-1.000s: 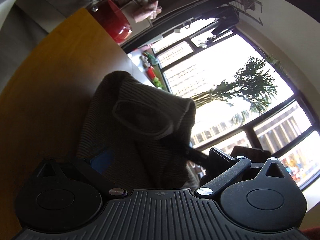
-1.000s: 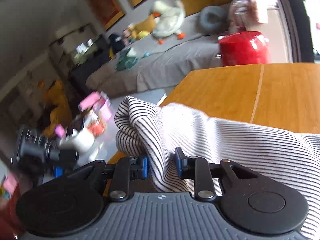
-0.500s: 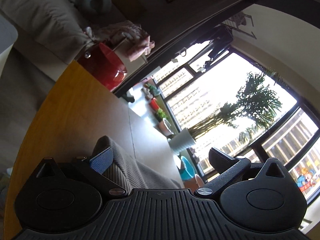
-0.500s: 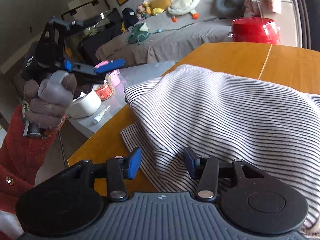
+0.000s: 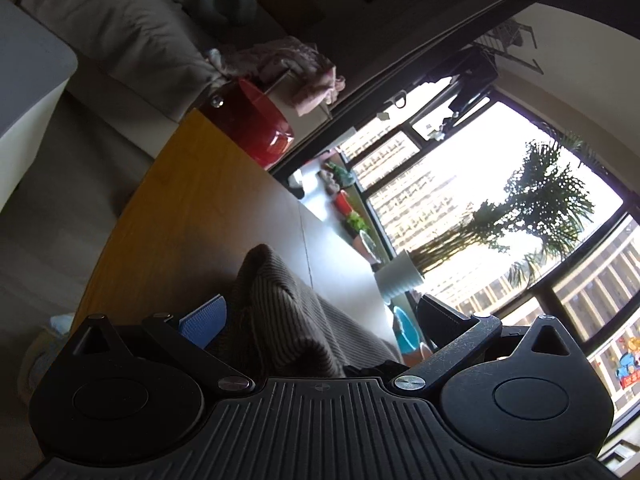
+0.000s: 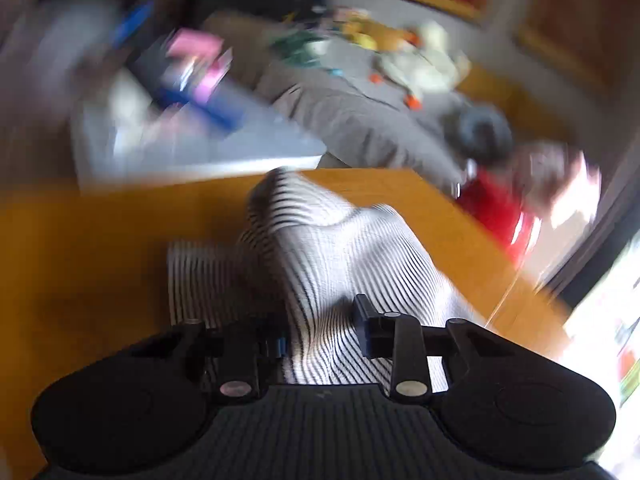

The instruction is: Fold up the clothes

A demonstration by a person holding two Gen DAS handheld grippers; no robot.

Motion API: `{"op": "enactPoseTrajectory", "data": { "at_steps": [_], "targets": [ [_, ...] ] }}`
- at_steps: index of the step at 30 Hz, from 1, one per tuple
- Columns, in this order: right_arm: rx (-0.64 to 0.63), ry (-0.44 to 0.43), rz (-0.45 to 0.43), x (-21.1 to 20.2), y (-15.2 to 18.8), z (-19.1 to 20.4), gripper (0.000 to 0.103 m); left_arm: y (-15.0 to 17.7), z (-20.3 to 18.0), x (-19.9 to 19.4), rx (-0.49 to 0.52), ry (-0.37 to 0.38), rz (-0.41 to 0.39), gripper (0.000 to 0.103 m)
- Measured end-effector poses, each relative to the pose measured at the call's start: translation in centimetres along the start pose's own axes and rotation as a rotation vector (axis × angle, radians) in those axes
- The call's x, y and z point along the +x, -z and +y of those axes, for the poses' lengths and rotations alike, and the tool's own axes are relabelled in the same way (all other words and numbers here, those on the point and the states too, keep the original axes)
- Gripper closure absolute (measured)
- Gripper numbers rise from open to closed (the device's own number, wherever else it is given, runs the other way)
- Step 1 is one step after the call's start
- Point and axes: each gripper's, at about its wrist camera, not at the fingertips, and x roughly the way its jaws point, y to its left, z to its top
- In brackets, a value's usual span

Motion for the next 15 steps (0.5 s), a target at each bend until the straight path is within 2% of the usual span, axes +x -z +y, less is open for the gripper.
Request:
{"op": "enactPoseTrajectory", "data": {
  "at_steps": [1,3,4,6,9,11,15],
  "targets": [
    [0.146,-0.046,-0.013,-0.7,-0.7,-2.1,0.08,0.2,0.6,-0.2,-0.03,0.026,0.001,0.0],
    [0.378,-0.108,-0.056,-2.0,-0.5,-5.9,0.081,0.8,1.9,1.1,-0.137,0.134,0.043,0.0],
    [0.445,-0.112,-0.075,-2.6,-0.1,-7.2,0.081,1.2,2.6,2.1,-0.194,0.19,0.071,0.0],
    [0.454,-0.088,-0.088,-3.1,0.3,-7.7,0.081,2.0,3.0,4.6,-0.264,0.26,0.127,0.0],
    [0.436,-0.077,-0.09,-3.1,0.2,-7.6,0.081,3.3,2.6,8.2,-0.311,0.35,0.198,0.0],
    [0.396,-0.08,-0.077,-2.8,0.2,-6.7,0.081,3.5,2.4,10.0,-0.34,0.392,0.212,0.0],
    [0.285,-0.107,-0.023,-1.6,0.4,-3.7,0.081,0.8,2.5,9.8,-0.341,0.388,0.115,0.0]
  ]
}}
